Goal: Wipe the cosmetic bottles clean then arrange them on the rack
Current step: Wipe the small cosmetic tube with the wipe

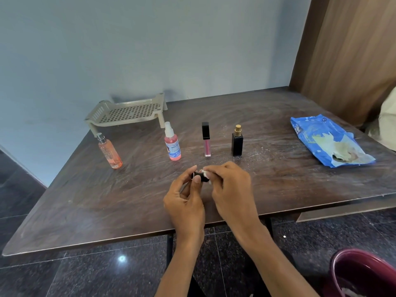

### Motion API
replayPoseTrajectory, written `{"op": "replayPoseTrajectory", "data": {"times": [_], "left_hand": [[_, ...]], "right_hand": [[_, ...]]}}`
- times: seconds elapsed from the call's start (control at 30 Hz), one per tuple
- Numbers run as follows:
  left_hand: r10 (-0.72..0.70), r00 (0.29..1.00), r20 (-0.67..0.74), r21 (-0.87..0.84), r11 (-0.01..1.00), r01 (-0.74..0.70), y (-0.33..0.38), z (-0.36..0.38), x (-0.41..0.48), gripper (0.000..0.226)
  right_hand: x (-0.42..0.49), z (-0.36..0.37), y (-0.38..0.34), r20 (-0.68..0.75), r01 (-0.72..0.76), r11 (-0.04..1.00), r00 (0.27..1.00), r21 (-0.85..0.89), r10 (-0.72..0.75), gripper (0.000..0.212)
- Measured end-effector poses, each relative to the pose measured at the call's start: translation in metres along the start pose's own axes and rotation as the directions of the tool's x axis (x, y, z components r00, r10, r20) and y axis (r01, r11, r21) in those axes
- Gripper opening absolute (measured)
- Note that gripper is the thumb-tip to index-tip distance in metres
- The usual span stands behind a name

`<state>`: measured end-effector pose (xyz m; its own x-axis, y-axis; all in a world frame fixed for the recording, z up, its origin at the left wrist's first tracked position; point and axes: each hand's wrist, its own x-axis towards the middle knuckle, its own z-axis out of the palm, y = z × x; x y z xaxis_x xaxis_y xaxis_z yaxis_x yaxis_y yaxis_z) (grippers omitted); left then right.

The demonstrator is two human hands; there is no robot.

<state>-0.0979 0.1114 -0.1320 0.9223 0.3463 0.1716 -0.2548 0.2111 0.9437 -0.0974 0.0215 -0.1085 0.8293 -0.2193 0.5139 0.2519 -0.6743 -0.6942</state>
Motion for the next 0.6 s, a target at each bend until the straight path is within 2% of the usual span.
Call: {"op": "replayPoseTrajectory", "data": {"times": [0.17, 0.43, 0.6], "left_hand": [[0.012, 1.0, -0.009, 0.0, 1.0, -0.012, 0.0, 0.0, 0.0, 0.019], [0.066, 0.998, -0.011, 0.097, 0.993, -0.064, -0.002, 0.001, -0.001, 0.023], [0.053, 0.999, -0.007, 0.101, 0.994, -0.052, -0.002, 0.001, -0.001, 0.022]], "right_hand": [[-0.002, 0.003, -0.001, -0.008, 0.047, 0.998, 0.999, 0.037, -0.047, 0.015], [-0.014, -0.025, 0.034, -0.073, -0.115, 0.991, 0.991, -0.066, 0.11, 0.018], [-0.007, -0.01, 0.016, -0.034, -0.045, 0.998, 0.998, -0.042, 0.044, 0.017]]}}
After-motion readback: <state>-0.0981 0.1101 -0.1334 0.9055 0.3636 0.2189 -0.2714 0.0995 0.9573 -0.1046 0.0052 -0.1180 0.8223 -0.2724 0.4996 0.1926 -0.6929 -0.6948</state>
